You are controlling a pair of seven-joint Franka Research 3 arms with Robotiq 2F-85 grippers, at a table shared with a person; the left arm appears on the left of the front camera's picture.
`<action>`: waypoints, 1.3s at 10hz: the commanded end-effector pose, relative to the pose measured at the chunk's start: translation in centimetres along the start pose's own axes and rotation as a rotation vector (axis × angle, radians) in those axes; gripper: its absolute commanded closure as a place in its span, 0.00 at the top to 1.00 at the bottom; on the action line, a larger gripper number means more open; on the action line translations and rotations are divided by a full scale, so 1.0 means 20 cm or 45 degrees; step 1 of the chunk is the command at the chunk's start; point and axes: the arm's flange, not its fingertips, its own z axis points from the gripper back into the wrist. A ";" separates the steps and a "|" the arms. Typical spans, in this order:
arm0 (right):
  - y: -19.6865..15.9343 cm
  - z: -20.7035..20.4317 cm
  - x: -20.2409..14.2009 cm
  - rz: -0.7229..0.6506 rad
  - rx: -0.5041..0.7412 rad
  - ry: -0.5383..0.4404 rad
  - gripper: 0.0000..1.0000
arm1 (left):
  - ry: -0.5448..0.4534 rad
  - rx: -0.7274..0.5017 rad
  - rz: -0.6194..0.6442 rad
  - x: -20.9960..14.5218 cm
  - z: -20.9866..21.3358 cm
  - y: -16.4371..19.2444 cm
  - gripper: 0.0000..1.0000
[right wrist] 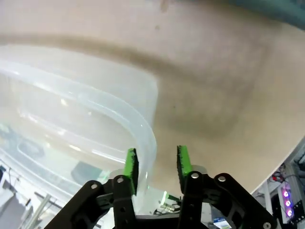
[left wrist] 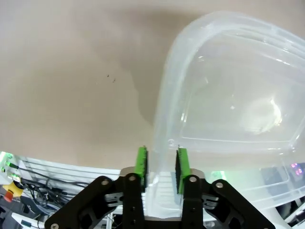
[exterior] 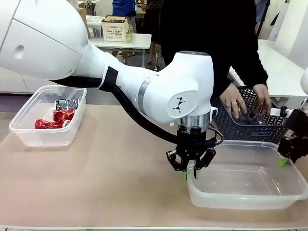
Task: Sort the waste into each basket.
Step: Pick up the Organizing box on the right side of the table and lift it.
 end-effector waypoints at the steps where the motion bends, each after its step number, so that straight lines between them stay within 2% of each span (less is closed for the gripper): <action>1: 0.21 -0.39 -0.48 -0.124 -0.130 -0.111 0.00 | -0.033 -0.001 -0.009 0.01 0.01 0.00 0.00; 5: 0.23 -0.39 -0.47 -0.070 -0.142 -0.012 0.00 | -0.030 -0.015 -0.009 0.00 0.02 0.02 0.00; 6: 0.23 -0.37 -0.47 -0.068 -0.143 -0.002 0.00 | -0.030 -0.025 -0.016 0.00 0.04 0.04 0.00; 8: 0.23 -0.28 -0.49 -0.111 -0.181 0.102 0.00 | -0.029 -0.046 -0.083 -0.05 0.15 0.10 0.00; 10: 0.25 -0.09 -0.52 -0.178 -0.207 0.154 0.00 | -0.070 -0.042 -0.131 -0.14 0.27 0.16 0.00; 12: 0.33 0.18 -0.54 -0.195 -0.174 0.097 0.00 | -0.160 -0.028 -0.149 -0.27 0.40 0.26 0.00; 13: 0.36 0.33 -0.52 -0.205 -0.106 0.071 0.00 | -0.210 -0.009 -0.131 -0.32 0.46 0.32 0.00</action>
